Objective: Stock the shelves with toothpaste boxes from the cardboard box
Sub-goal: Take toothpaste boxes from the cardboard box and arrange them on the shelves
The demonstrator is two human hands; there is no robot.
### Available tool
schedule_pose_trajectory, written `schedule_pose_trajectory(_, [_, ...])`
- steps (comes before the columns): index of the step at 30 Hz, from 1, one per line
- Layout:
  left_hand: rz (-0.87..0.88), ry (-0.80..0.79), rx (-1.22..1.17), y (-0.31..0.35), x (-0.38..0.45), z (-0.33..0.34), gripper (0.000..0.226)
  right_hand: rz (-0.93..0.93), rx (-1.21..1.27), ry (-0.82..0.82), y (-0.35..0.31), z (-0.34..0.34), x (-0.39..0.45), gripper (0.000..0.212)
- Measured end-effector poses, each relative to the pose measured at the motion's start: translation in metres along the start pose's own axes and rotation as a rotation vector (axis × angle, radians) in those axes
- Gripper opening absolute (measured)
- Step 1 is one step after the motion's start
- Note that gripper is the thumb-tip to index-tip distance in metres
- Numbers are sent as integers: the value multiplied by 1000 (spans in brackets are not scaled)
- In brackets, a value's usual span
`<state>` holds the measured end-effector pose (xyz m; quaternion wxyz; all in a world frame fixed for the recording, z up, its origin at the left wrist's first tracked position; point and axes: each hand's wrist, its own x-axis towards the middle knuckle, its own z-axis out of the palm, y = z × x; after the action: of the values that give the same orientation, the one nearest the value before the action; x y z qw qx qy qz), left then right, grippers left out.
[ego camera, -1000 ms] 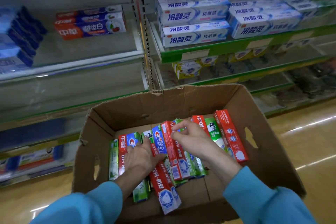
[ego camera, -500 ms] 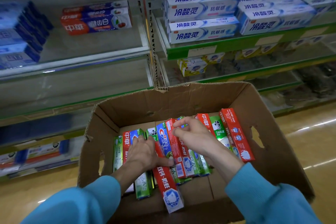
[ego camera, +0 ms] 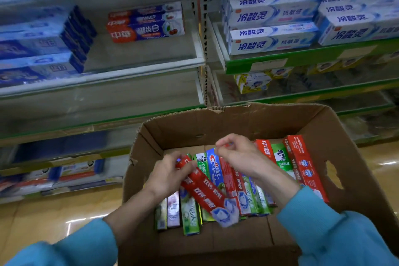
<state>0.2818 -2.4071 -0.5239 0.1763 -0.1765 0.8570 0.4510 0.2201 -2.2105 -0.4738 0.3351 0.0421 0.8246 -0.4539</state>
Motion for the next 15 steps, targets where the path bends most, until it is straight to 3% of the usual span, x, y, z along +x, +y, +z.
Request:
schedule_pose_trajectory(6, [62,241,-457,45,-5,-65,23,23,-225,-72,-36,-23,7,45])
schedule_pose_trajectory(10, [136,379,-675,73,-9,-108,28,98,82,-134,-72,-51,-1,52])
schedule_pose_trajectory(15, [263,408,-800,93,-20,-141,30,-130,370,-185,-122,-73,-4,37])
